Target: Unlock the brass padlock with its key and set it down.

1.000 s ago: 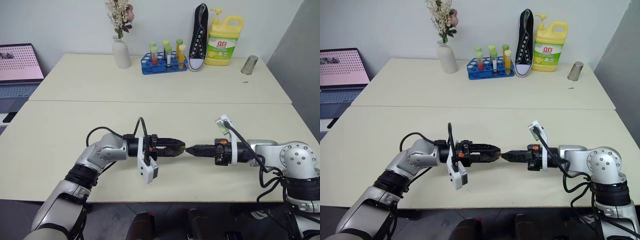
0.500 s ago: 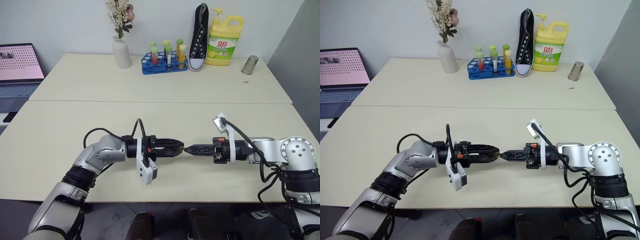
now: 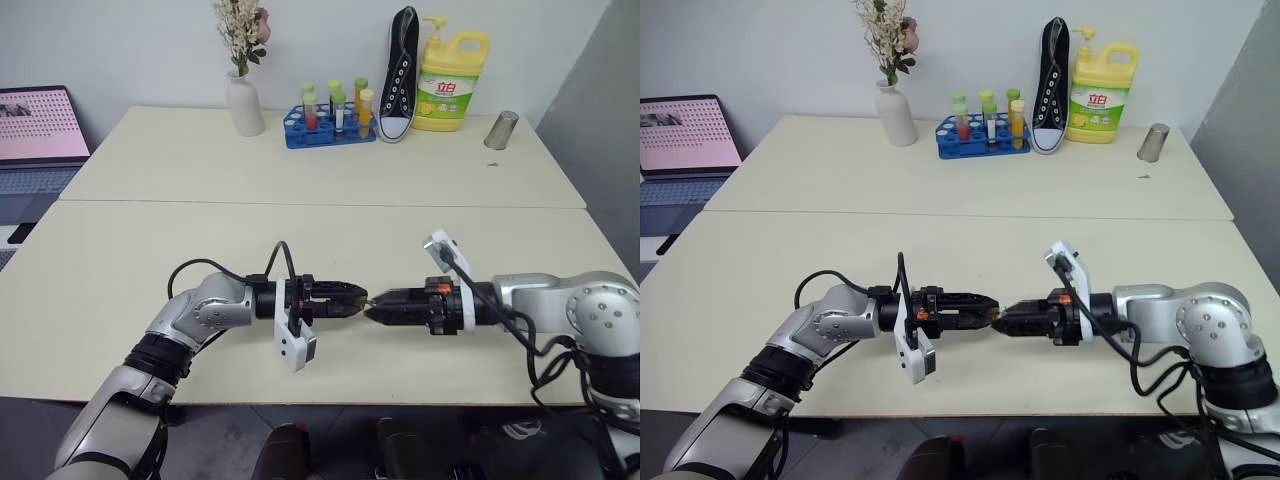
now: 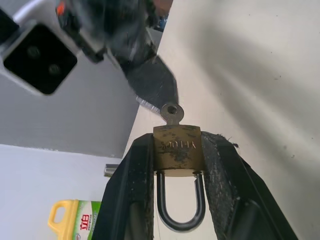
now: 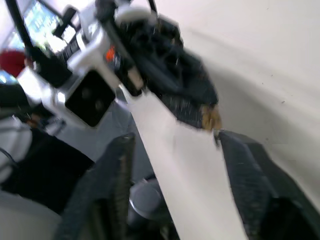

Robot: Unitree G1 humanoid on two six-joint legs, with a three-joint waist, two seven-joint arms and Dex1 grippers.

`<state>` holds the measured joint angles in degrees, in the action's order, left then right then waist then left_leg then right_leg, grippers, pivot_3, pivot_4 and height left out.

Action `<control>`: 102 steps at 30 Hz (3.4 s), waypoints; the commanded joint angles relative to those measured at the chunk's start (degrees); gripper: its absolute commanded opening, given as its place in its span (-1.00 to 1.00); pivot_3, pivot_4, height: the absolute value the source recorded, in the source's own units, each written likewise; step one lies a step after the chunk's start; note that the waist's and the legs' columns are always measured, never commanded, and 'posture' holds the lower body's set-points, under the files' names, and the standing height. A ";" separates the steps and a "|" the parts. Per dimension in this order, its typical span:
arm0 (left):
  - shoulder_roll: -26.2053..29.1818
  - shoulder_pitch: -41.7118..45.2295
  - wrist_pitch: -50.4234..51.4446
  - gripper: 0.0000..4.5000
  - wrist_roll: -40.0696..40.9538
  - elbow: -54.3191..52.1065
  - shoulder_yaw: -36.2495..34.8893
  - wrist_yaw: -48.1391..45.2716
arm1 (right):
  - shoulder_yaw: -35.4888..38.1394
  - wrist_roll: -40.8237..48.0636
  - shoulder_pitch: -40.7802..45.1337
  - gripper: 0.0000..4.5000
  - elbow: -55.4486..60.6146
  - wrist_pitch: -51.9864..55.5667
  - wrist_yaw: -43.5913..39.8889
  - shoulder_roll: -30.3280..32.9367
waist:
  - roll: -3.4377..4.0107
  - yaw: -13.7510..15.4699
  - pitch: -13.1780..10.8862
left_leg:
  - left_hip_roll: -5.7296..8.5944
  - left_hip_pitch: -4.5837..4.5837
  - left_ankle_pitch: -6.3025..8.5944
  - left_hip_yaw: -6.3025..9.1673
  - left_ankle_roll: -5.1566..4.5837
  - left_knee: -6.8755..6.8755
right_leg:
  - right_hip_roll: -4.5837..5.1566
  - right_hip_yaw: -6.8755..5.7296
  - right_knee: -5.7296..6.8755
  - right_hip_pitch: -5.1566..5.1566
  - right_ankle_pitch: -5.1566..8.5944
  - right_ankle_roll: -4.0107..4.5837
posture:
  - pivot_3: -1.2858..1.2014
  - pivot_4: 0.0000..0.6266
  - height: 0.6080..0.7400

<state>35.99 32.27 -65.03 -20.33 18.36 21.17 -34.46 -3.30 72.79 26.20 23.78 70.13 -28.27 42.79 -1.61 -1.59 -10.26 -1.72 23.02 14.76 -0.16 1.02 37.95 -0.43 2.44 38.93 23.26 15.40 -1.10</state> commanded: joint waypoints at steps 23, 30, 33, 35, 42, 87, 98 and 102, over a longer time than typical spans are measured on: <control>-0.73 1.96 0.73 -0.57 0.85 -0.12 0.40 0.92 | -2.71 -20.96 -3.17 0.72 0.23 -12.65 -5.31 -11.64 | 0.00 -0.05 0.00 | 0.02 -0.03 0.00 -0.01 0.00 -0.01 | -0.02 0.00 0.03 0.00 0.00 0.00 | 0.03 -0.52 1.00; -0.53 1.76 0.99 -0.57 0.94 -0.20 0.27 0.89 | -2.16 -21.22 -2.51 -0.23 -0.28 -12.22 -6.31 -12.19 | 0.00 -0.05 0.00 | 0.03 -0.03 0.00 -0.02 0.00 0.00 | -0.02 0.00 0.03 0.00 0.00 0.00 | 0.03 -0.52 1.00; -0.44 1.49 1.13 -0.57 1.00 -0.40 0.23 0.91 | -2.28 -21.77 -2.36 -0.68 -0.27 -12.24 -6.97 -11.88 | 0.00 -0.05 0.00 | 0.03 -0.03 0.00 0.00 0.00 -0.01 | -0.02 0.00 0.03 0.00 0.00 0.00 | 0.03 -0.52 1.00; -0.44 1.51 1.25 -0.57 1.00 -0.40 0.22 0.96 | -2.27 -21.95 -2.38 -0.93 -0.21 -12.13 -7.45 -11.85 | 0.00 -0.05 0.00 | 0.03 -0.03 0.00 0.00 0.00 -0.01 | -0.02 0.00 0.03 0.00 0.00 0.00 | 0.03 -0.52 1.00; -0.12 1.23 1.69 -0.57 1.77 0.17 0.30 0.62 | -2.01 -21.94 -1.59 -0.93 -0.44 -12.28 -8.40 -12.47 | 0.00 -0.05 0.00 | 0.03 -0.03 0.00 -0.01 0.00 -0.01 | -0.02 -0.01 0.03 0.00 0.00 0.00 | 0.03 -0.52 1.00; -4.18 -2.05 73.38 -1.00 50.01 -15.91 -7.67 -29.49 | 1.57 -28.05 -3.34 -0.93 3.68 -20.65 -17.08 -6.39 | 0.00 -0.10 -0.01 | 0.03 -0.04 0.00 0.02 0.00 0.01 | -0.28 -0.06 0.02 0.00 0.01 -0.01 | 0.03 -0.52 1.00; -5.90 -3.66 76.53 -1.00 49.27 -19.12 -9.61 -29.34 | 1.06 -28.15 -3.06 -0.93 3.00 -20.96 -17.09 -6.56 | 0.00 -0.09 -0.01 | 0.03 -0.04 0.00 0.03 0.00 0.01 | -0.27 0.04 0.02 0.00 0.01 -0.01 | 0.03 -0.52 1.00; -5.82 -4.45 77.89 -1.00 49.39 -20.82 -10.14 -29.54 | 0.63 -28.77 -2.96 -0.93 2.50 -21.32 -17.39 -6.46 | 0.00 -0.09 -0.01 | 0.03 -0.04 0.00 0.04 0.00 0.01 | -0.27 0.04 0.02 0.00 0.01 -0.01 | 0.03 -0.52 1.00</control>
<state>30.18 27.70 12.44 28.76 0.04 13.00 -63.72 -3.45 43.92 22.74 25.06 49.74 -45.07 36.20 -1.61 -1.68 -10.28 -1.70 22.98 14.76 -0.12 1.03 37.96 -0.70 2.48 38.95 23.26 15.41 -1.11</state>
